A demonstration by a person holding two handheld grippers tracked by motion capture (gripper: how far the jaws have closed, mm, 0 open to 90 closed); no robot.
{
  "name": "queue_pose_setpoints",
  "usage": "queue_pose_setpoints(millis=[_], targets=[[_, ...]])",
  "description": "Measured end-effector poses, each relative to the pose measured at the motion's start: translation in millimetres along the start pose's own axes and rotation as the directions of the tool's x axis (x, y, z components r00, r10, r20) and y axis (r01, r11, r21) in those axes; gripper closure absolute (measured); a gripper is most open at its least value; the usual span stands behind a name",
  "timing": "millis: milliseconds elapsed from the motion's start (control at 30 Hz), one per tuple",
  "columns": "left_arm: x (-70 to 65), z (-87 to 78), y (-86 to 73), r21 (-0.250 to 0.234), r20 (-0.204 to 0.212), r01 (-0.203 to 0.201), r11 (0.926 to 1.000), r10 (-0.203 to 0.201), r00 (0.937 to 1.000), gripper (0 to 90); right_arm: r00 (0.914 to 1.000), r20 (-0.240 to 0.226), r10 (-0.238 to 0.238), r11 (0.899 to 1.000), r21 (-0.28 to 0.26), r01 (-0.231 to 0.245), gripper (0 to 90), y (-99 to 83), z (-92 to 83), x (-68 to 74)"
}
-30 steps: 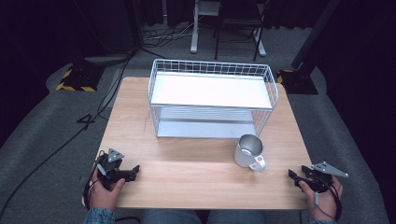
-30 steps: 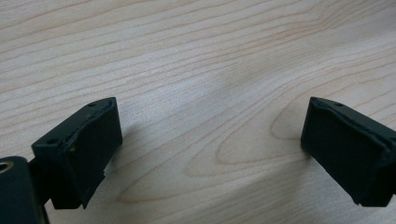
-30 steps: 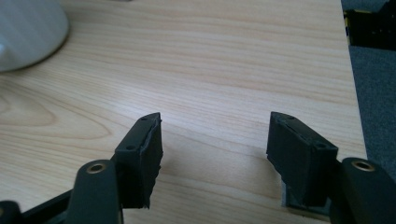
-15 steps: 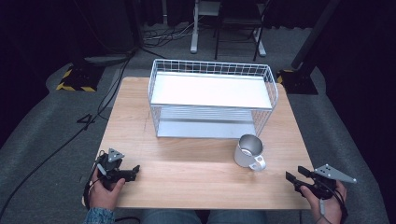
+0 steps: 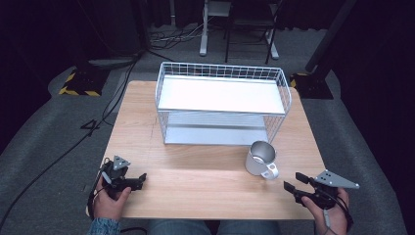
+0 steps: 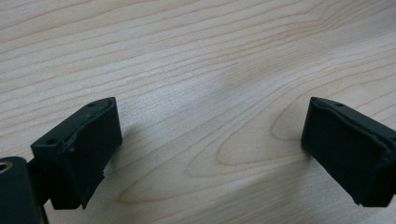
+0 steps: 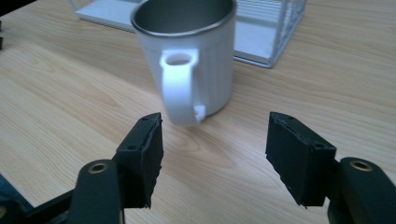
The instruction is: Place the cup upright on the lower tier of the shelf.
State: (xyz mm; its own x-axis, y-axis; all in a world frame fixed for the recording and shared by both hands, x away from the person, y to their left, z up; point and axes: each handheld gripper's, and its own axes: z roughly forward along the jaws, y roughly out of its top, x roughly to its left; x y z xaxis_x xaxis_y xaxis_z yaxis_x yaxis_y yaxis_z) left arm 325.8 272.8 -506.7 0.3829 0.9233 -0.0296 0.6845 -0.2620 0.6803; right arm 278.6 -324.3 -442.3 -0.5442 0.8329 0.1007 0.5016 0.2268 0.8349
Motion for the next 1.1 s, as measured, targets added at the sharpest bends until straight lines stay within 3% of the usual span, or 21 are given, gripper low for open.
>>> queue_pose_setpoints(millis=[400, 667, 1100], targets=[[0.0, 0.0, 0.0, 0.000, 0.000, 0.000, 1.0000, 0.000, 1.0000, 5.4, 0.9990, -0.042, -0.017, 1.000, -0.005, 0.016, 35.9, 10.3, 22.8, 14.4], [0.0, 0.0, 0.0, 0.000, 0.000, 0.000, 1.0000, 0.000, 1.0000, 5.4, 0.9994, -0.026, -0.023, 1.000, 0.017, 0.023, 50.6, 13.4, 38.5, 17.3], [0.0, 0.0, 0.0, 0.000, 0.000, 0.000, 1.0000, 0.000, 1.0000, 5.4, 0.9990, -0.015, -0.042, 0.999, 0.029, 0.042, 65.0, 17.4, 52.1, 17.6]])
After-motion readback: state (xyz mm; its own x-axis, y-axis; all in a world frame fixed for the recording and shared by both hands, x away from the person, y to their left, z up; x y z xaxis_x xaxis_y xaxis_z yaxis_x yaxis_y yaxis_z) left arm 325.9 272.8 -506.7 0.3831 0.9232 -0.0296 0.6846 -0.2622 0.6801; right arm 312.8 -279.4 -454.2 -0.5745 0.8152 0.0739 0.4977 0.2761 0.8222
